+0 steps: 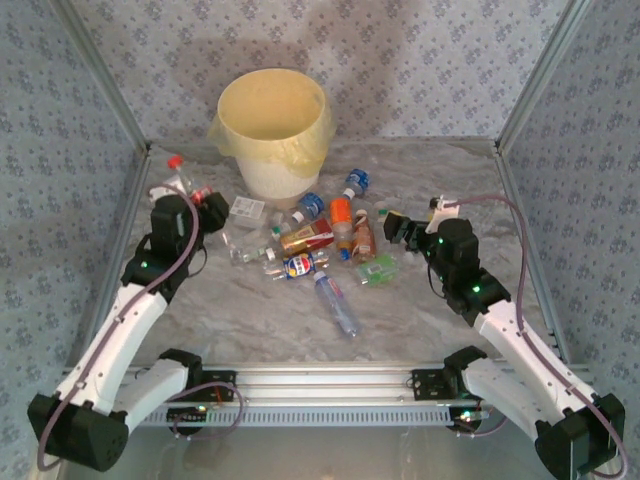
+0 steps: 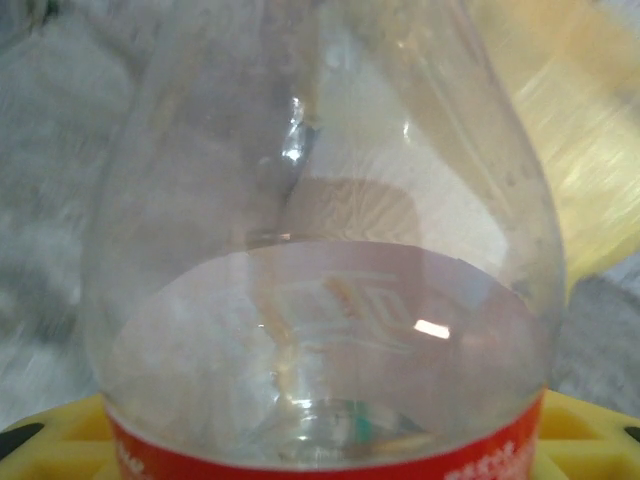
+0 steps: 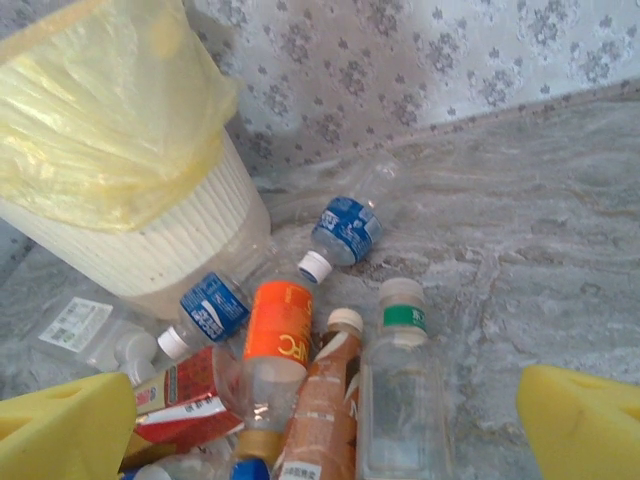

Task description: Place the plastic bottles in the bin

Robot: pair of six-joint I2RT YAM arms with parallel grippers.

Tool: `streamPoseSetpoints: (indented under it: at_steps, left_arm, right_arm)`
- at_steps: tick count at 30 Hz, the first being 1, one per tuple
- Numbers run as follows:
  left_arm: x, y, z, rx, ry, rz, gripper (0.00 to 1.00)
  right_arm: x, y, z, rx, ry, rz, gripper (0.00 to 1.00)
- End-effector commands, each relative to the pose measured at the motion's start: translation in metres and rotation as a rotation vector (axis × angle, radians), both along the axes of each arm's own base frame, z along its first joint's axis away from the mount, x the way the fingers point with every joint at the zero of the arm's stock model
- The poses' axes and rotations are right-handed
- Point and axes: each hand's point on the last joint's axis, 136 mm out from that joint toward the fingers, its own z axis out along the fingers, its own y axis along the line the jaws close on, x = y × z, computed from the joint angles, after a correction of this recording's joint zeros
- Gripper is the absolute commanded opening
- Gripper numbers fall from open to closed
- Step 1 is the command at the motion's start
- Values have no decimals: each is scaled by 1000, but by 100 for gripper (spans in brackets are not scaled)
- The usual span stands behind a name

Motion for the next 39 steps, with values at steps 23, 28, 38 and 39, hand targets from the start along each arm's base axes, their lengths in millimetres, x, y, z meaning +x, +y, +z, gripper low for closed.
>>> streamPoseSetpoints:
  at_steps: [23, 28, 38, 39]
  left_arm:
    - [171, -15, 225, 193, -709, 188, 59]
    - [207, -20, 218, 229, -685, 174, 60]
    - [255, -13, 129, 343, -413, 202, 62]
    - [255, -11, 126, 345, -401, 207, 62]
  right_arm:
    - [-4, -5, 35, -1, -84, -26, 100]
    - [-7, -9, 36, 0, -81, -41, 100]
    - [-11, -15, 28, -32, -64, -63, 100]
    - [-11, -16, 29, -34, -65, -66, 100]
